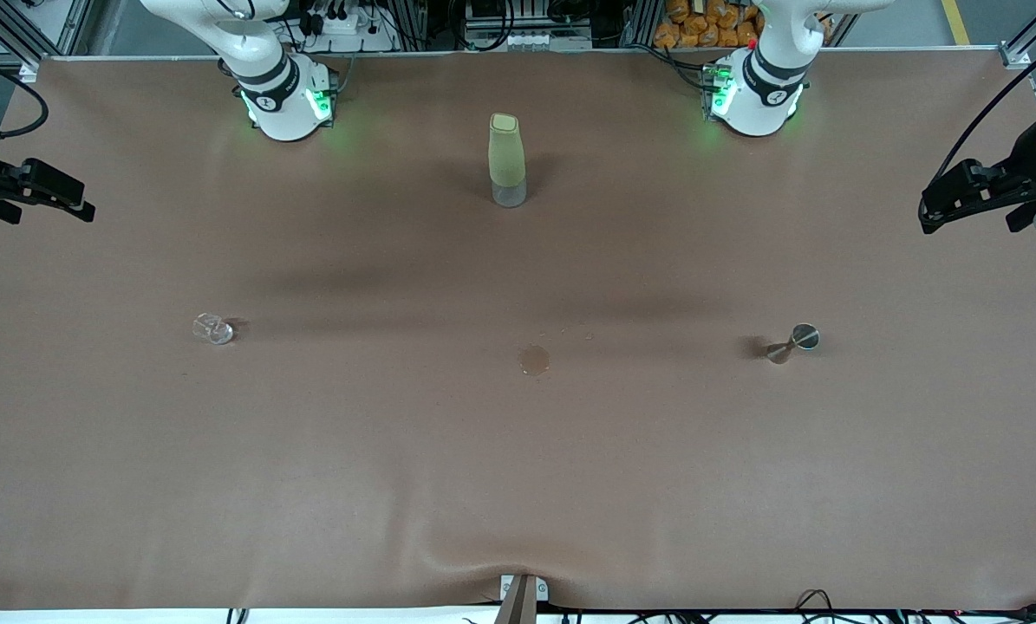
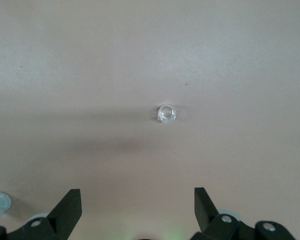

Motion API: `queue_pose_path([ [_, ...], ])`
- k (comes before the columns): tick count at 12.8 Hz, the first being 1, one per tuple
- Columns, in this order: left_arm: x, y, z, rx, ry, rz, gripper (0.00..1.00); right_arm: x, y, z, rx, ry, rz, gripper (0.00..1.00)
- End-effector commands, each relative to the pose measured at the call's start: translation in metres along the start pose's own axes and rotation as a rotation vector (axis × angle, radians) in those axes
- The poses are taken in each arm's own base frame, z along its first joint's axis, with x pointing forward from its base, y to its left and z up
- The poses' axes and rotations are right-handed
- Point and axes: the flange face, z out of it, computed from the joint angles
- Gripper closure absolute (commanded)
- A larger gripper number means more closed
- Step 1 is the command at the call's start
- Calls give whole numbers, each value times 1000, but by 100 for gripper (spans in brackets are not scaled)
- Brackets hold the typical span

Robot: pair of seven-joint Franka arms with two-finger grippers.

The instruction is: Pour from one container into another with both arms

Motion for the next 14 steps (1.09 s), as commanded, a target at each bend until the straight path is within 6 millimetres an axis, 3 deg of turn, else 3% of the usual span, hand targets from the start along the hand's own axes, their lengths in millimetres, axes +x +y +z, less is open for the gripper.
queue_pose_path([
  [1, -6, -4, -10, -16, -7, 7, 0, 1, 0, -2, -20, 2, 8, 0],
  [11, -2, -9, 1, -52, -27, 60, 0, 2, 2, -4, -23, 8, 13, 0],
  [14, 0, -22, 14, -124, -39, 28, 0, 5, 4, -7, -24, 16, 17, 0],
])
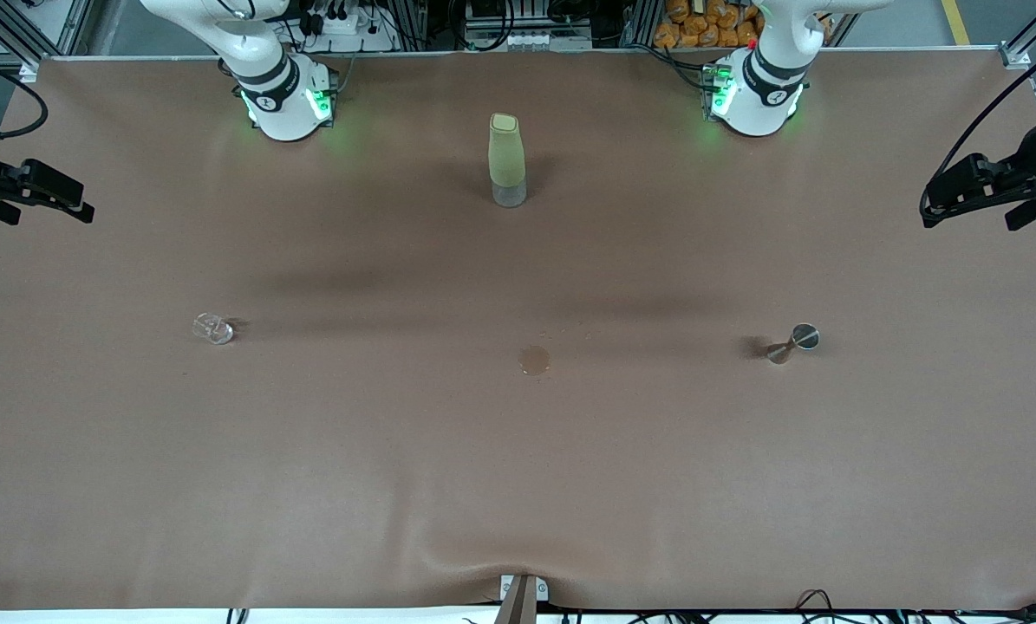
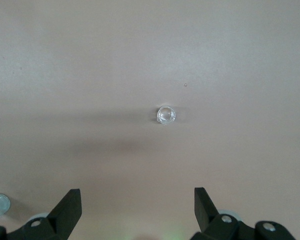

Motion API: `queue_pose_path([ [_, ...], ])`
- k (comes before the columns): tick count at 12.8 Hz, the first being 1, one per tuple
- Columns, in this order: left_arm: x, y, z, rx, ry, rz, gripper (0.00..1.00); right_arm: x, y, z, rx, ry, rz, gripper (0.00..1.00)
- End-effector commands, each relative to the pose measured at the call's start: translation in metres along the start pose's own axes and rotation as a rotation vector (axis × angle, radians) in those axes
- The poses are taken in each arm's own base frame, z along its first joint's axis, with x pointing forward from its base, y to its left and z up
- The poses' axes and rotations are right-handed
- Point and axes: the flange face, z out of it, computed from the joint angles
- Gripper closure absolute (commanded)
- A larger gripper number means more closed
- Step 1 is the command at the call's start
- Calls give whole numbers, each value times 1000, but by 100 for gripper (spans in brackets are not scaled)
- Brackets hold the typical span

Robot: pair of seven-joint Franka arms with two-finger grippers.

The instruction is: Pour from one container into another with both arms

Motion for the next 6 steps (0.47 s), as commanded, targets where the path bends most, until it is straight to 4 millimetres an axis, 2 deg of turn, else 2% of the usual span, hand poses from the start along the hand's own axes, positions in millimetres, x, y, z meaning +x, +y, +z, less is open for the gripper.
queue_pose_path([
  [1, 1, -10, 10, -52, -6, -3, 0, 5, 3, -7, -20, 10, 18, 0],
  [6, 5, -10, 32, -50, -22, 34, 0, 6, 5, -4, -21, 5, 21, 0],
])
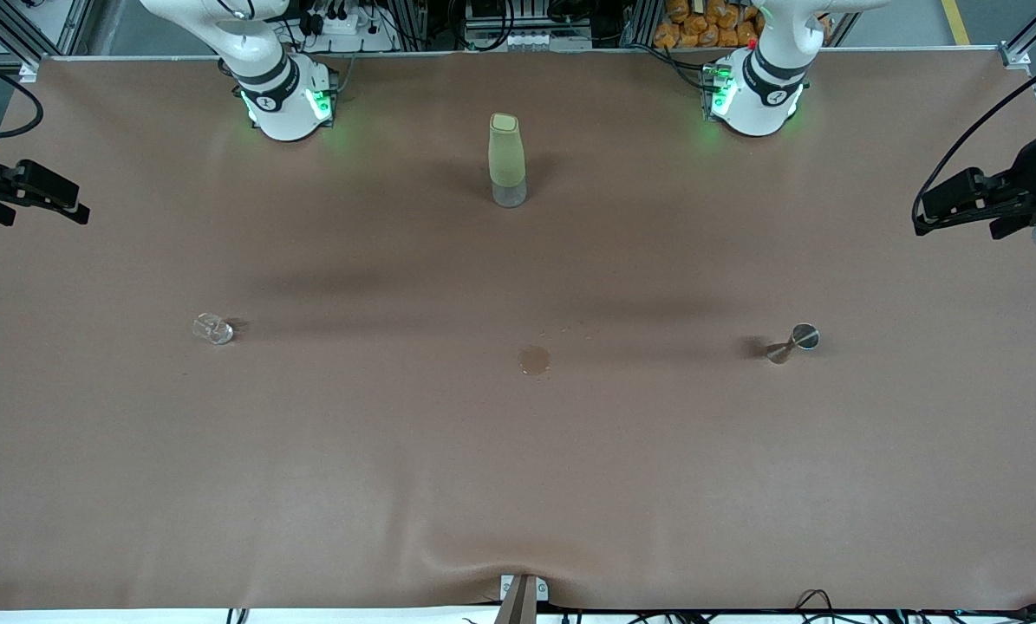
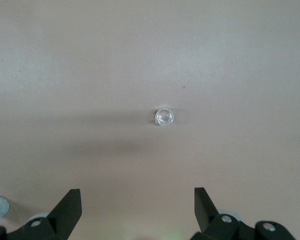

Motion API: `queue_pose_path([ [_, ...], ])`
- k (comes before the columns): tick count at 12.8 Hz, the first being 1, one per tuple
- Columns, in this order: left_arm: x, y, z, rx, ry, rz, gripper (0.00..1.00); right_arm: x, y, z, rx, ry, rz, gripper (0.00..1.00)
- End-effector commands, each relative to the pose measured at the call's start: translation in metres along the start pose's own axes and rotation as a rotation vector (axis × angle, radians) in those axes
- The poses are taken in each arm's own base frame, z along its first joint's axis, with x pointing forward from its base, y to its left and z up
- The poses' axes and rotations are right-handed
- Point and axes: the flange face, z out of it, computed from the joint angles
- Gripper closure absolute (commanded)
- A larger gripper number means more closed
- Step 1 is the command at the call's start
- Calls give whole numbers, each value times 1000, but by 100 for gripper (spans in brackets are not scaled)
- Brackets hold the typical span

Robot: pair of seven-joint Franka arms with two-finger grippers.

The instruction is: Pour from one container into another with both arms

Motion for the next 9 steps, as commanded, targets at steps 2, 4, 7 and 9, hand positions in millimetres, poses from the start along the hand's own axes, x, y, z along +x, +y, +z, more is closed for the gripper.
queue_pose_path([
  [2, 3, 1, 23, -15, 16, 32, 0, 4, 3, -3, -18, -1, 17, 0],
  [4, 3, 1, 35, -13, 21, 32, 0, 3, -1, 0, -16, -17, 11, 0],
  [7, 4, 3, 44, -13, 19, 36, 0, 4, 5, 4, -18, -25, 9, 0],
  [9, 4, 4, 46, -11, 16, 38, 0, 3, 11, 3, -17, -28, 12, 0],
])
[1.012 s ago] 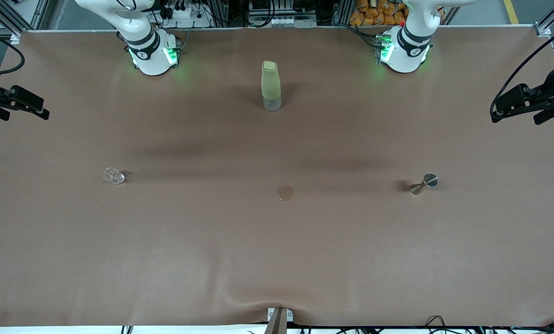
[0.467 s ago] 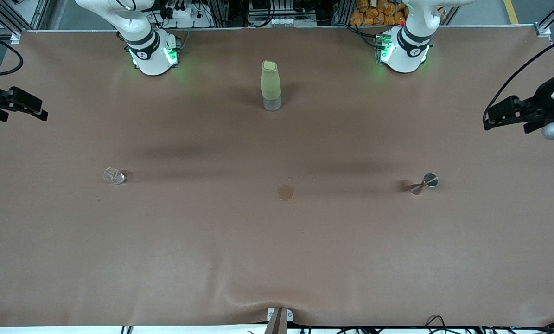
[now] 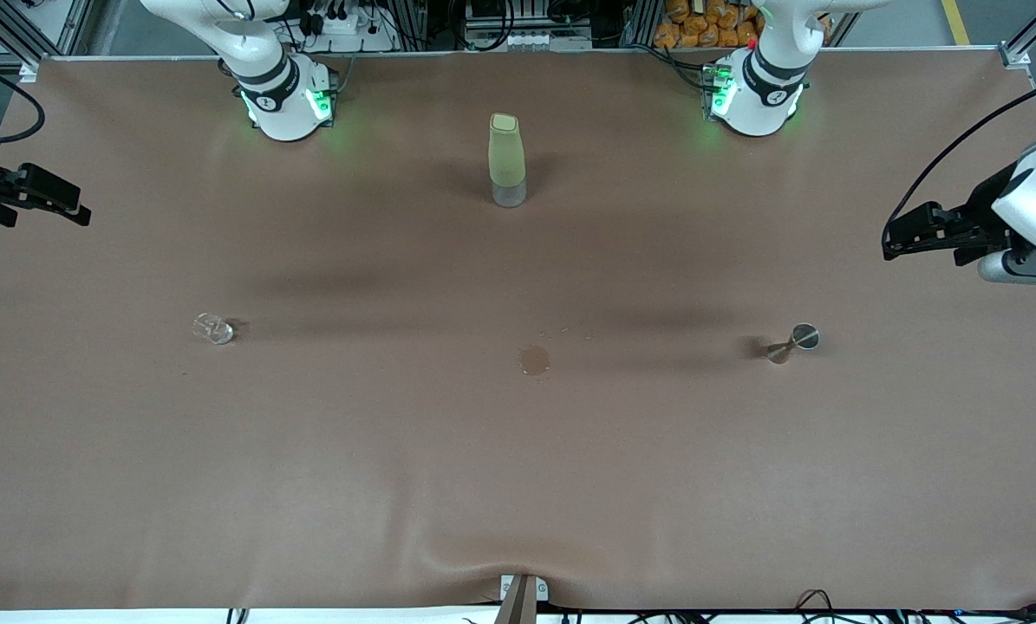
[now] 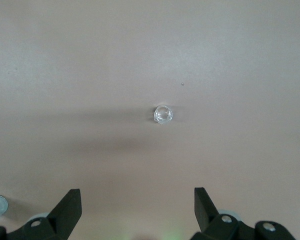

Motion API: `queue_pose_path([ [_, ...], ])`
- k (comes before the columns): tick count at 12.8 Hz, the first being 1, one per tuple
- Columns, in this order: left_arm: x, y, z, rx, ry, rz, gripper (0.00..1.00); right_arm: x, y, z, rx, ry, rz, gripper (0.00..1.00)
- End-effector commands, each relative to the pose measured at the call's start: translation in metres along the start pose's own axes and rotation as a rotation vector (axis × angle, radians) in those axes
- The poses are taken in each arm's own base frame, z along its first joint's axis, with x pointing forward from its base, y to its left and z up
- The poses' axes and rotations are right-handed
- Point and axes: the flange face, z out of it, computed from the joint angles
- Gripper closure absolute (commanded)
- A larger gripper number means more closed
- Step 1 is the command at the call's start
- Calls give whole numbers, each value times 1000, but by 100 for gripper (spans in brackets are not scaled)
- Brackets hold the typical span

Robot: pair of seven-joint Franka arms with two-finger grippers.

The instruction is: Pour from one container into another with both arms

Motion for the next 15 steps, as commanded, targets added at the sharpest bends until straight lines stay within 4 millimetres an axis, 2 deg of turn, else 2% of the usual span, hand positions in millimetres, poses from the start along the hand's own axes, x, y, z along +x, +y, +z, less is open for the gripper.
queue_pose_path([
  [1, -6, 1, 0, -11, 12, 16, 0, 1, 13, -2, -14, -11, -8, 0],
  [5, -6, 0, 5, 5, 5, 19, 0, -6, 47, -4, -13, -11, -140, 0],
  [12, -24, -3, 36, 10, 29, 81, 0, -23, 129, 9, -26, -55, -789, 0],
  [15, -30, -7, 59, 11, 37, 102, 0, -29, 162, 22, -33, -40, -1036, 0],
])
